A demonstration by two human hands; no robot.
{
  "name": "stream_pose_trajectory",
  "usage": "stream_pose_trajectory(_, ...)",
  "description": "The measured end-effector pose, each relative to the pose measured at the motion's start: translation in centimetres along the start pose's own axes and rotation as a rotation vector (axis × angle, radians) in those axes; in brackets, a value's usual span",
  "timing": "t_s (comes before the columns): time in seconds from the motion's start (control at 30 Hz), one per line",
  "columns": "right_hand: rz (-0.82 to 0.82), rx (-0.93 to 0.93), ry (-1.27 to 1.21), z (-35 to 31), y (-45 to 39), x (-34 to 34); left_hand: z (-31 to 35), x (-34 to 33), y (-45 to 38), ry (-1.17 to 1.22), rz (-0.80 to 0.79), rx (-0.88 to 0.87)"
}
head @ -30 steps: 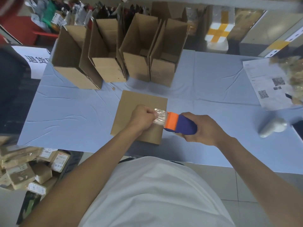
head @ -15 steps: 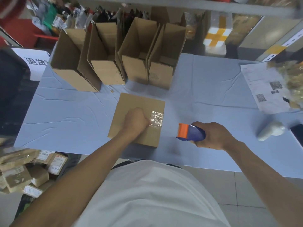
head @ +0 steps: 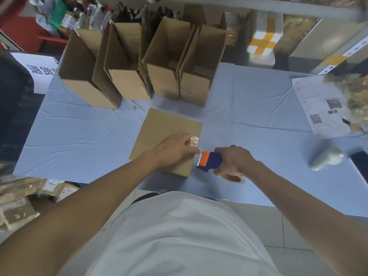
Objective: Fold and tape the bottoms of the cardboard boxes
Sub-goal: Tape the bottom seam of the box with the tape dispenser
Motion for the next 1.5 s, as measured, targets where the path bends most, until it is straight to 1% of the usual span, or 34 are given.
stream_pose_trajectory(0.07,-0.014,-0.057,0.014,-1.6,-0.9,-0.1,0.8,-0.6,0.3,-0.448,0.042,-0.214)
stream_pose_trajectory(0.1,-0.017,-0.086,0.04,-2.2,-1.3,0.0,0.9,-1.0,0.3,-0.6,0.041,-0.287)
stream_pose_trajectory(0.13,-0.021,-0.113,0.081,-2.6,-1.5,0.0,0.9,-1.3,0.4,-0.712,0.023,-0.303)
stream_pose_trajectory(0.2,-0.048,-0.151,0.185,-2.6,-1.7,-0.2,1.0,-1.7,0.2,-0.795,-0.006,-0.246)
stream_pose_trajectory(0.23,-0.063,-0.169,0.211,-2.2,-1.6,-0.5,1.3,-1.8,0.0,-0.787,-0.005,-0.226)
stream_pose_trajectory(0.3,-0.066,-0.205,0.182,-1.0,-0.8,-0.9,2.0,-1.7,-0.1,-0.696,-0.01,-0.139)
stream_pose_trajectory(0.37,-0.022,-0.229,0.085,0.4,0.5,-0.6,2.4,-1.5,-0.3,-0.529,-0.064,-0.058)
stream_pose_trajectory(0.43,0.051,-0.232,-0.031,1.9,2.0,0.0,2.5,-1.0,0.1,-0.408,-0.099,-0.048)
stream_pose_trajectory(0.5,0.154,-0.21,-0.156,3.0,3.4,0.3,2.2,-0.1,0.7,-0.213,-0.051,0.002)
stream_pose_trajectory(0.57,0.243,-0.151,-0.299,3.5,4.3,0.2,1.4,0.2,0.9,0.035,0.047,0.116)
stream_pose_trajectory(0.63,0.274,-0.072,-0.415,3.1,5.0,-0.2,0.7,-0.1,0.8,0.338,0.077,0.247)
stream_pose_trajectory(0.67,0.278,-0.03,-0.468,2.7,5.2,-0.3,0.7,-0.4,0.7,0.48,0.051,0.298)
stream_pose_trajectory(0.73,0.28,0.047,-0.572,1.7,5.6,-0.7,0.9,-0.8,0.8,0.69,-0.057,0.348)
stream_pose_trajectory(0.83,0.287,0.106,-0.628,0.6,5.9,-1.1,1.3,-1.2,1.4,0.869,-0.193,0.362)
stream_pose_trajectory(0.9,0.297,0.117,-0.614,0.1,6.0,-1.2,1.4,-1.3,1.6,0.908,-0.199,0.353)
stream_pose_trajectory(0.97,0.319,0.118,-0.601,-0.1,6.2,-1.3,1.2,-1.3,1.6,0.876,-0.152,0.37)
stream_pose_trajectory(1.03,0.319,0.123,-0.555,-0.3,6.3,-1.4,0.8,-1.2,1.5,0.791,-0.102,0.393)
stream_pose_trajectory(1.1,0.272,0.125,-0.464,-0.5,6.6,-1.6,0.6,-1.0,1.5,0.694,-0.064,0.399)
stream_pose_trajectory(1.2,0.232,0.085,-0.363,-0.2,7.4,-2.2,-0.1,-0.1,1.5,0.642,-0.011,0.423)
stream_pose_trajectory(1.3,0.244,0.029,-0.364,1.1,8.4,-3.3,-1.8,1.2,1.5,0.588,0.006,0.404)
stream_pose_trajectory(1.4,0.238,0.004,-0.361,1.6,8.6,-4.2,-3.0,0.8,1.7,0.436,-0.003,0.387)
stream_pose_trajectory(1.5,0.247,-0.016,-0.351,1.5,7.9,-4.3,-2.9,0.1,1.8,0.31,0.056,0.378)
Point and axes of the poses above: each hand's wrist, its own y-axis away from the middle knuckle, its own x-axis out of the back of the hand, z = x × y, the point moved 3 cm from there along -y, towards the middle knuckle, and after that the axes turned 12 degrees about -y, right-handed, at the moved point
